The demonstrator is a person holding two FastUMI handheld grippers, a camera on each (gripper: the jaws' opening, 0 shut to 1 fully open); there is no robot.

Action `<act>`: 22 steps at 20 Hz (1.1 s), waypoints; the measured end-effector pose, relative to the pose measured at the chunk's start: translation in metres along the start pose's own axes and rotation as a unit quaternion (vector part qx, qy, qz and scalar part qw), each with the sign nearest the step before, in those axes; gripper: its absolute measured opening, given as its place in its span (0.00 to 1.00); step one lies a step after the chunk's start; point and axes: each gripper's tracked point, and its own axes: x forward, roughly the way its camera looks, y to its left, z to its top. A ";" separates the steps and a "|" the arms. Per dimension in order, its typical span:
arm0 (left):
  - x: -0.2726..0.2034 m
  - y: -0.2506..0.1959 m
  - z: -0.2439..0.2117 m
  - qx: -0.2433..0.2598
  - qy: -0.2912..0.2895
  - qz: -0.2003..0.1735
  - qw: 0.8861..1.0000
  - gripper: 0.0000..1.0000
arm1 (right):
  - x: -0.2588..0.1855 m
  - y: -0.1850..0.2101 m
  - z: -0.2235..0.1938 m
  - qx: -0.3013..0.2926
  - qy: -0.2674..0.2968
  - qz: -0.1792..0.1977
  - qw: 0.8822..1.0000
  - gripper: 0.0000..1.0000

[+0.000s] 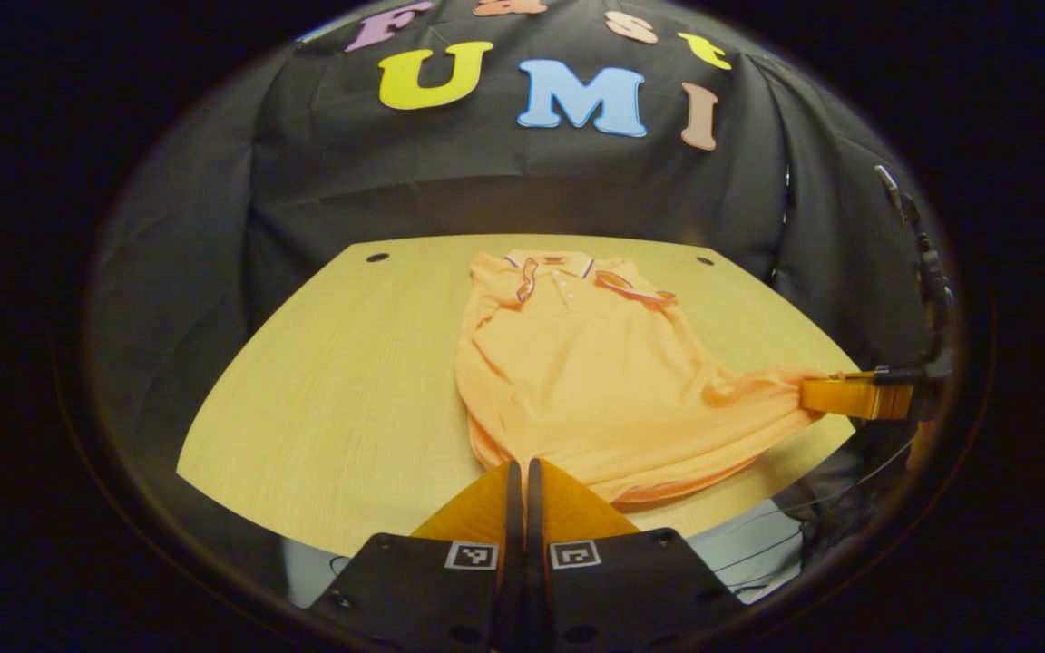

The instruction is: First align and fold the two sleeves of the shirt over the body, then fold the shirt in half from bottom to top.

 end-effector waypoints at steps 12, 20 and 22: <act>0.048 -0.003 0.135 0.004 -0.094 -0.024 0.995 0.06 | 0.029 -0.011 0.124 0.005 -0.073 -0.024 0.997 0.04; 0.129 0.010 0.206 -0.006 -0.101 -0.045 0.994 0.06 | 0.093 -0.017 0.197 -0.009 -0.087 -0.048 0.995 0.04; 0.147 0.013 0.219 -0.002 -0.103 -0.046 0.994 0.06 | 0.109 -0.015 0.210 -0.011 -0.085 -0.053 0.995 0.05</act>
